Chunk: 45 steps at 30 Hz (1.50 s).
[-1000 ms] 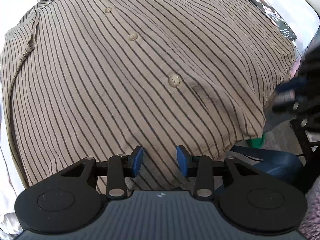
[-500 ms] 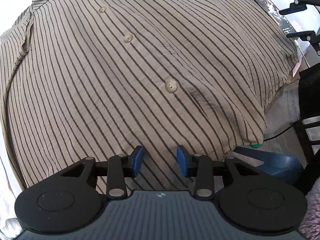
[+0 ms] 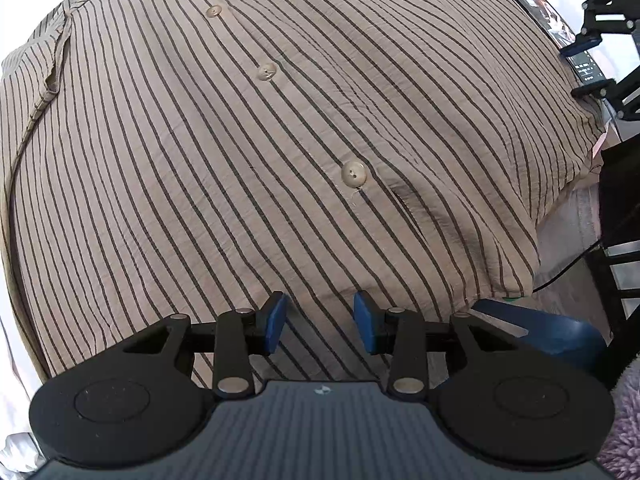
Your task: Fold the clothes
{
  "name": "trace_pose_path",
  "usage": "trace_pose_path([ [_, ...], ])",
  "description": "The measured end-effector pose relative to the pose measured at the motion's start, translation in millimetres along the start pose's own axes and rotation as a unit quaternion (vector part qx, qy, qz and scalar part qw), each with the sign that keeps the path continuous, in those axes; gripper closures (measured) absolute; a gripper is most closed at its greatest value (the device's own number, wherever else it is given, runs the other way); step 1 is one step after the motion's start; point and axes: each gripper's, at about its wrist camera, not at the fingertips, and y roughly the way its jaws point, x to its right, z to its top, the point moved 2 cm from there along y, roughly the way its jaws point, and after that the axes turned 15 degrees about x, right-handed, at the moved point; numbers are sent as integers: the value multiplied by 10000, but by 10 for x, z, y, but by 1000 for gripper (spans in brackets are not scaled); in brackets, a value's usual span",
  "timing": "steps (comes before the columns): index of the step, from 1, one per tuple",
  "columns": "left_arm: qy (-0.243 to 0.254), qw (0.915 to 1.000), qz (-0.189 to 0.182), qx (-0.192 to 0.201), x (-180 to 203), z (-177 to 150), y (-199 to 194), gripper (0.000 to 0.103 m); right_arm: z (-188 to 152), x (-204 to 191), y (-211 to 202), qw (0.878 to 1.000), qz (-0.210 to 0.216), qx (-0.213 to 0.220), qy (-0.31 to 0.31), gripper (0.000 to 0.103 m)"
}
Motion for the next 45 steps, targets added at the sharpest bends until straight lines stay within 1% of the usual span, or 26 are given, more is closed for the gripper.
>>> trace_pose_path([
  [3, -52, 10000, -14, -10, -9, 6, 17, 67, 19, 6, 68, 9998, 124, -128, 86, 68],
  [4, -67, 10000, -19, -10, -10, 10, 21, 67, 26, 9, 84, 9995, 210, -166, 157, 77],
  [5, -79, 10000, -22, -9, -10, 15, 25, 67, 31, 5, 98, 9992, 280, -194, 207, 83],
  [6, -84, 10000, -21, -4, -8, 19, 26, 67, 34, -10, 106, 9992, 287, -207, 190, 87],
  [7, -84, 10000, -19, 3, -4, 24, 27, 67, 39, -32, 108, 9993, 273, -210, 124, 99],
  [8, -85, 10000, -18, 9, -2, 28, 28, 67, 45, -54, 104, 9995, 248, -211, 48, 101],
  [10, -85, 10000, -12, 18, 3, 36, 27, 67, 59, -79, 71, 9995, 217, -217, -43, 101],
  [13, -72, 10000, -2, 35, 15, 38, 23, 67, 114, -39, -63, 9998, 175, -119, 39, 102],
  [19, -40, 9999, -6, 140, 60, 96, 0, 67, 371, 2, -399, 9986, 272, 329, 312, 102],
  [23, -64, 9997, -27, 238, 74, 120, -48, 67, 617, -62, -437, 9959, 440, 688, 384, 102],
  [26, -99, 9996, -15, 269, 51, 95, -77, 67, 904, -129, -366, 9944, 548, 825, 382, 103],
  [29, -149, 9994, -9, 299, 38, 100, -89, 67, 986, -211, -257, 9933, 718, 809, 396, 103],
  [31, -180, 9993, -13, 322, -72, 205, -37, 67, 1012, -287, -212, 9947, 695, 702, 281, 102],
  [32, -195, 9993, -17, 332, -127, 216, -47, 67, 1013, -295, -216, 9949, 696, 678, 272, 98],
  [33, -210, 9992, -22, 341, -176, 201, -76, 67, 1007, -273, -249, 9946, 702, 679, 344, 97],
  [34, -224, 9991, -27, 350, -225, 187, -105, 67, 995, -235, -279, 9939, 704, 693, 491, 96],
  [35, -239, 9991, -32, 360, -274, 172, -134, 67, 976, -181, -308, 9924, 704, 710, 713, 87],
  [37, -242, 9990, -48, 368, -298, 175, -147, 67, 907, -38, -359, 9871, 631, 726, 1282, 75],
  [40, -201, 9991, -71, 374, -413, 89, -213, 67, 790, 171, -414, 9738, 458, 567, 2154, 75],
  [42, -172, 9991, -81, 376, -345, 28, -176, 67, 726, 254, -400, 9626, 382, 401, 2654, 75],
  [45, -148, 9992, -68, 378, -292, 36, -137, 67, 693, 308, -341, 9459, 434, 310, 3200, 75],
])
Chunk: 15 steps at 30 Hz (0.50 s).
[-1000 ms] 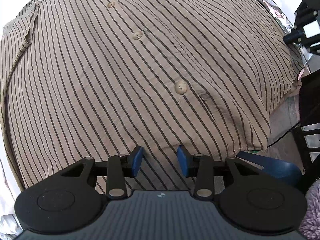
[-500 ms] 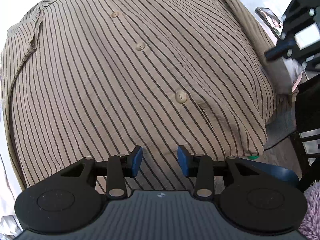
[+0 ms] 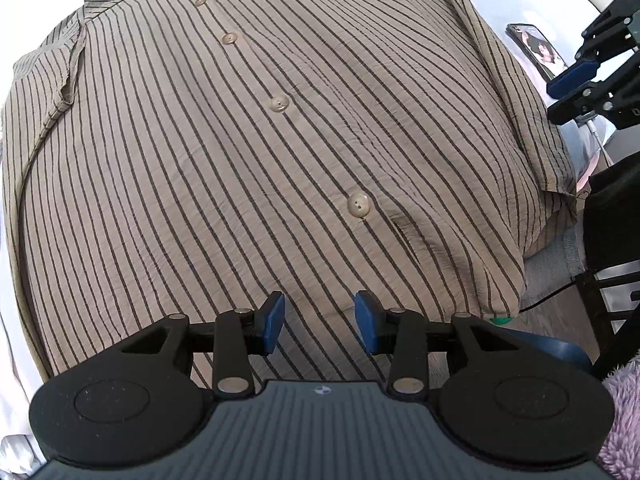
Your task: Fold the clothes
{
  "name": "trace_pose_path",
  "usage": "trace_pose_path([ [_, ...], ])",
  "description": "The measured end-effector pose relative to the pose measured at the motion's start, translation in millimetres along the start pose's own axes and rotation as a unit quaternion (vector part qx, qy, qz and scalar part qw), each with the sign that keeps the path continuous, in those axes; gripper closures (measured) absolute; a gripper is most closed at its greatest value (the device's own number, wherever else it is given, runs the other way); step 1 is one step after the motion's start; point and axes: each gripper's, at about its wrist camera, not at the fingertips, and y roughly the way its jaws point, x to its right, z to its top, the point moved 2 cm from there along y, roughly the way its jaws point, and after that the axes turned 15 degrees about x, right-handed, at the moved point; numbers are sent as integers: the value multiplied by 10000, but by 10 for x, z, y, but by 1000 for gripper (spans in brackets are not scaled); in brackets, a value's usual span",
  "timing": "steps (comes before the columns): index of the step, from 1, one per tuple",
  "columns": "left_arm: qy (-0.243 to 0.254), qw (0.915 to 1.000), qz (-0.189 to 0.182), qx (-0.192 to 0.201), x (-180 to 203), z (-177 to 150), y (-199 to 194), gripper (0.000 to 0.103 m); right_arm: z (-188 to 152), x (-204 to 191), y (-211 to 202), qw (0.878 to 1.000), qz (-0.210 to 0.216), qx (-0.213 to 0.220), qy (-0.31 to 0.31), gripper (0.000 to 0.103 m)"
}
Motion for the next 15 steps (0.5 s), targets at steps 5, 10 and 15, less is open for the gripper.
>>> trace_pose_path([
  [5, -25, 10000, 75, -10, 124, 35, 122, 67, 11, -49, 189, 9988, -37, -78, 476, 75],
  [10, -157, 9998, 108, -56, 120, -14, 149, 67, -76, 23, 403, 9956, -364, -263, 828, 75],
  [15, -198, 9996, 149, -95, 108, 70, 37, 67, -155, 142, 505, 9859, -1434, -553, 654, 88],
])
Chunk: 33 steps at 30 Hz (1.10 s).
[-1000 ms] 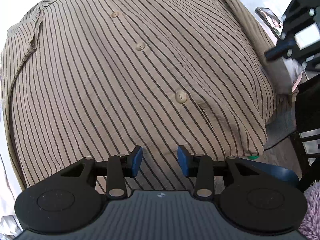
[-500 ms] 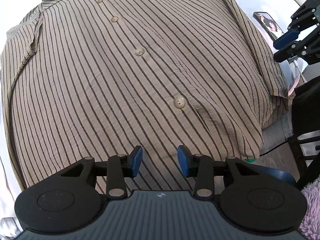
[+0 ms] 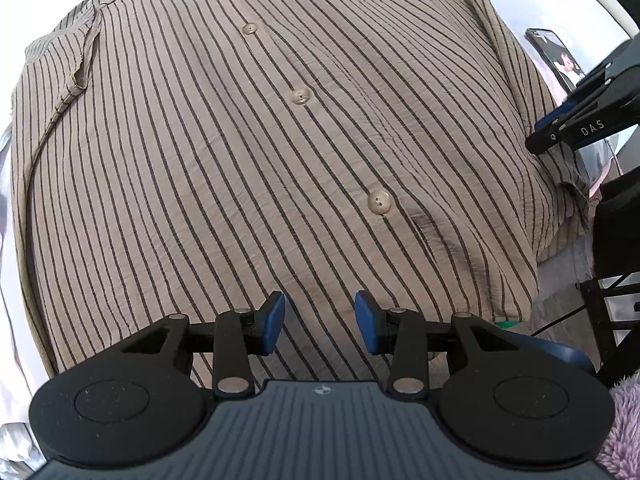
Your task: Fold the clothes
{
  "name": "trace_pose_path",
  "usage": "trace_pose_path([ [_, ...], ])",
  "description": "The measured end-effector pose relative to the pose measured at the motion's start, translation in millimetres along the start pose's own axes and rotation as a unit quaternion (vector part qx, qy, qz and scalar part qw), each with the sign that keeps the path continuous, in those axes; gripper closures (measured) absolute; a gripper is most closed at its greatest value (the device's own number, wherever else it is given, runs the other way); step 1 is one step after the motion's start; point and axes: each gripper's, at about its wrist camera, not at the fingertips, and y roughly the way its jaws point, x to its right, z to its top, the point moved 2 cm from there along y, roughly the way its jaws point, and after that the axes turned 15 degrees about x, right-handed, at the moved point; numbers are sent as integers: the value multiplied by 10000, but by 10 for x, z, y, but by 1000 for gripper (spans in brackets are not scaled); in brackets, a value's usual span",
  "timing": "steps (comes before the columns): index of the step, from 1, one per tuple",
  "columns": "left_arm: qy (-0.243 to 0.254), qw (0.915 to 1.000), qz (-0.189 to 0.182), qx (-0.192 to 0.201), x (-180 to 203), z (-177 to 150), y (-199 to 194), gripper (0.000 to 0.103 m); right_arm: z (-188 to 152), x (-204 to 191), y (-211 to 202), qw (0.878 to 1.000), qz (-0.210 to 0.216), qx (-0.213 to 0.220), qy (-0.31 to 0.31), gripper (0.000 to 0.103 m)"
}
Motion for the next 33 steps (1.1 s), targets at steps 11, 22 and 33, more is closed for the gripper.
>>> trace_pose_path([
  [11, -25, 9998, 112, -135, -176, 258, -71, 67, 9, -78, -53, 9996, -52, 61, 277, 71],
  [22, 252, 9991, 261, -205, -247, 604, -15, 67, 22, 34, 73, 9974, -261, -179, 653, 101],
  [33, 97, 9997, 74, -232, -470, 1313, 136, 67, 119, -431, -254, 9979, -193, 160, -603, 101],
])
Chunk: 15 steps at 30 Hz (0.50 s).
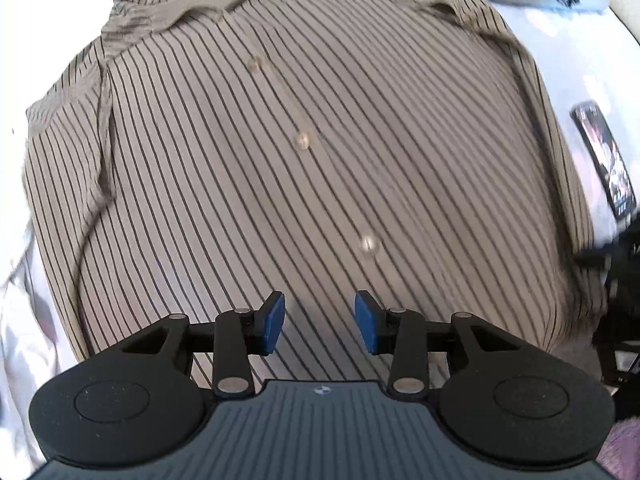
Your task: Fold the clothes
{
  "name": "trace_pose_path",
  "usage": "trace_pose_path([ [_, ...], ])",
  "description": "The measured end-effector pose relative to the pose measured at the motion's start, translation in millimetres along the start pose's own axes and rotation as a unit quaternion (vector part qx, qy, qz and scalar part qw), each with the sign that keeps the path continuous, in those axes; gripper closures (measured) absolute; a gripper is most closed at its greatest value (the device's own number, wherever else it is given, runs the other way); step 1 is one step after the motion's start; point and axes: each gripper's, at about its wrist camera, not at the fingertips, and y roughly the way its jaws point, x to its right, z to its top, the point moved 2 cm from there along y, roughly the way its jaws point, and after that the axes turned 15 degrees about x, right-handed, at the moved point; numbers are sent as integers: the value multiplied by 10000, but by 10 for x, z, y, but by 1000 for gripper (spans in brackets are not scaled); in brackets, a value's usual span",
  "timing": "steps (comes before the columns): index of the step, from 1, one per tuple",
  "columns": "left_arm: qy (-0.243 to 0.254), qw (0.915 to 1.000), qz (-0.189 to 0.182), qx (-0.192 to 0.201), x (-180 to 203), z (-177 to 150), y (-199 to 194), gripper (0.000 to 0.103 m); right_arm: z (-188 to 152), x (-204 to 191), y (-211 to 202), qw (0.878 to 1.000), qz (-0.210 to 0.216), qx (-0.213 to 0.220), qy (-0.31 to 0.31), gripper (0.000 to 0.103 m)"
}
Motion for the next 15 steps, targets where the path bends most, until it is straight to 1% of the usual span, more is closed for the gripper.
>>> trace_pose_path([
  [2, -12, 10000, -51, 37, -34, 233, -6, 67, 39, 47, 67, 9999, 98, -102, 3, 101],
  [4, -37, 9998, -185, 32, -41, 493, 27, 67, 51, 148, 212, 9994, 197, -282, 69, 101],
  [6, -58, 9994, -328, 19, -43, 757, 67, 66, 65, 163, 339, 9985, 260, -484, 82, 101],
  [8, -60, 9991, -410, -78, -42, 1005, 152, 64, 62, 176, 455, 9973, 309, -666, 57, 101],
  [11, -44, 9985, -494, -224, -33, 1373, 288, 63, 82, 216, 555, 9963, 365, -774, 56, 101],
  [13, -4, 9986, -485, -194, 3, 1600, 356, 63, 96, 242, 604, 9956, 405, -843, 58, 101],
  [15, 70, 9982, -567, -168, 58, 1807, 466, 63, 108, 266, 651, 9948, 443, -916, 53, 101],
])
